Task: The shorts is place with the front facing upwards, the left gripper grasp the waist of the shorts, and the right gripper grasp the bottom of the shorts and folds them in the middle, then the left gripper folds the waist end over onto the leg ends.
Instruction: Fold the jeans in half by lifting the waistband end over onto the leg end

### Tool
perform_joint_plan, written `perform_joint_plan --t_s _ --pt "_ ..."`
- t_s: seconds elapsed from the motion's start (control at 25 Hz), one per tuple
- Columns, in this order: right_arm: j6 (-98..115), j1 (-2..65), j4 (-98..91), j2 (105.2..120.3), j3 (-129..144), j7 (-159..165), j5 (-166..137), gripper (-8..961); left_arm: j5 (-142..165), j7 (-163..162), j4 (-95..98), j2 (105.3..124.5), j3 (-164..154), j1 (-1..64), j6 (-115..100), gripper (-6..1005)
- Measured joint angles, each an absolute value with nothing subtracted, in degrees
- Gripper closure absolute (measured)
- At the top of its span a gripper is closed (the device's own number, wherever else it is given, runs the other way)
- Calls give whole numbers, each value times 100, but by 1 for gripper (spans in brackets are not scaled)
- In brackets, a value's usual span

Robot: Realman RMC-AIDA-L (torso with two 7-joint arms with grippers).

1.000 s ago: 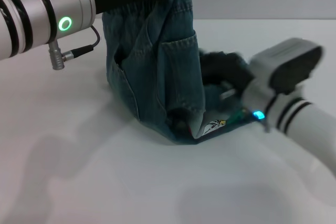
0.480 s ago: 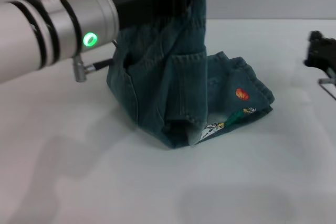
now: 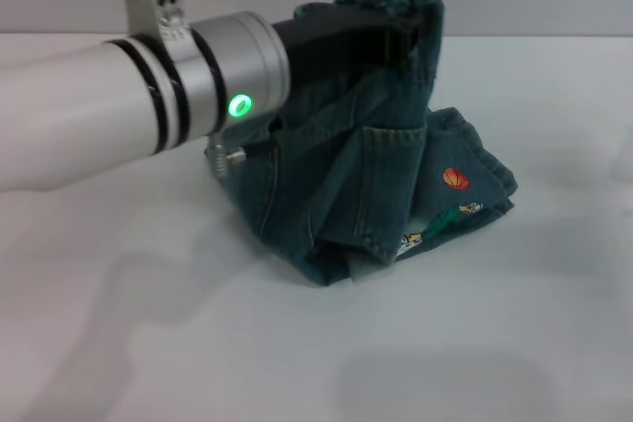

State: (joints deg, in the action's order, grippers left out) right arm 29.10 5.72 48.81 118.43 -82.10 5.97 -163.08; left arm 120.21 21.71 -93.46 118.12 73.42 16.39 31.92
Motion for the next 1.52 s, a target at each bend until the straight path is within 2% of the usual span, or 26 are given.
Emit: perform_joint_plan --t_s 0.44,0.64,0.72,0.96,1.28,1.52 --pt "2910 532 4903 11857 -8273 603 -16428 954 11690 2637 -8581 11823 6773 2149 2583 865" --pt "2909 508 4904 11856 -8260 620 -16428 953 11634 2643 -8530 11829 6754 2205 2580 694" --pt "2909 488 4904 11856 -8260 622 -16428 953 11611 2643 -8530 11830 6740 2206 2577 428" --pt "2909 462 4904 11858 -8238 626 -16428 954 11561 2702 -8598 11829 6592 2230 2434 226" --pt "2908 463 4914 11865 -8181 633 -16428 954 11563 2927 -8972 11822 6432 2213 2287 166" --pt "2908 459 4962 11865 -8137 637 -16428 953 11556 2885 -8555 11839 6366 2507 2257 145"
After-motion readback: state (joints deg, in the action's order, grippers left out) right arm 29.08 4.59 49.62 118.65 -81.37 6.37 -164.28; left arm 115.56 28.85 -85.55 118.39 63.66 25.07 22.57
